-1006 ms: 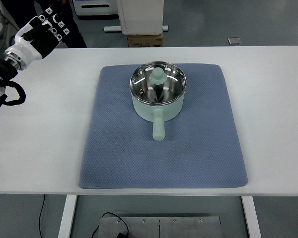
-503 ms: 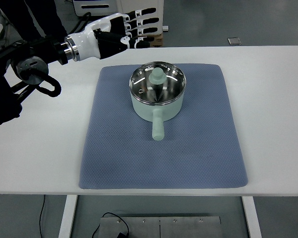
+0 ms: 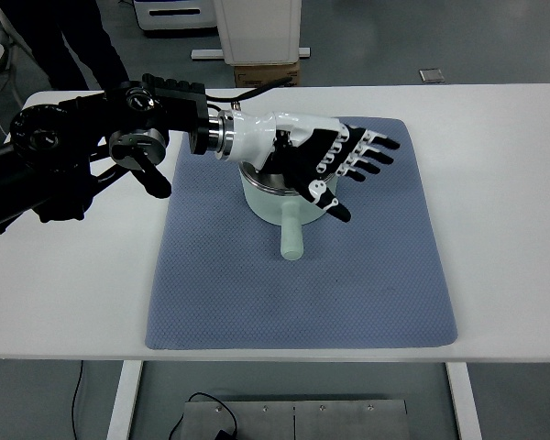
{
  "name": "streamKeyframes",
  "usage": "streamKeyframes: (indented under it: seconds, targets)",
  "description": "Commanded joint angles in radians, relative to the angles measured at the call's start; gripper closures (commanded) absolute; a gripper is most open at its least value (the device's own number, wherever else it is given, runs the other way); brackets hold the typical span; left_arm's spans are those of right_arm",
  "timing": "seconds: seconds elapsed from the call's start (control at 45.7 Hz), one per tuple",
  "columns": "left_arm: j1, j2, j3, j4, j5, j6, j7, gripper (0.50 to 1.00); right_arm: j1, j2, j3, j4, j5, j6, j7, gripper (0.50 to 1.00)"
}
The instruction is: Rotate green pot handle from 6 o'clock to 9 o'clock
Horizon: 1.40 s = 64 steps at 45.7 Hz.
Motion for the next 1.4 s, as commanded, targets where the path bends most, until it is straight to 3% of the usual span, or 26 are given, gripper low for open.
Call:
streamKeyframes:
  seconds: [0.0, 0.35, 0.416, 0.547, 1.378]
  targets:
    - [0.0, -0.004, 0.024, 0.001, 0.024, 0.0, 0.014, 0.5, 0.0, 0.0, 0.0, 0.0, 0.0, 0.0, 0.0, 0.5]
    - [-0.002, -0.006, 0.077, 0.0, 0.039, 0.0, 0.024, 0.5, 0.0, 0.0, 0.0, 0.0, 0.0, 0.0, 0.0, 0.5]
    - [-0.008, -0.007, 0.087, 0.0, 0.038, 0.0, 0.075, 0.5, 0.0, 0.0, 0.0, 0.0, 0.0, 0.0, 0.0, 0.5]
    - [-0.014, -0.003, 0.116, -0.02, 0.039, 0.0, 0.109, 0.5, 0.0, 0.0, 0.0, 0.0, 0.0, 0.0, 0.0, 0.5]
    - [-0.108, 0.055, 0.288, -0.069, 0.027, 0.0, 0.109, 0.5, 0.0, 0.0, 0.0, 0.0, 0.0, 0.0, 0.0, 0.5]
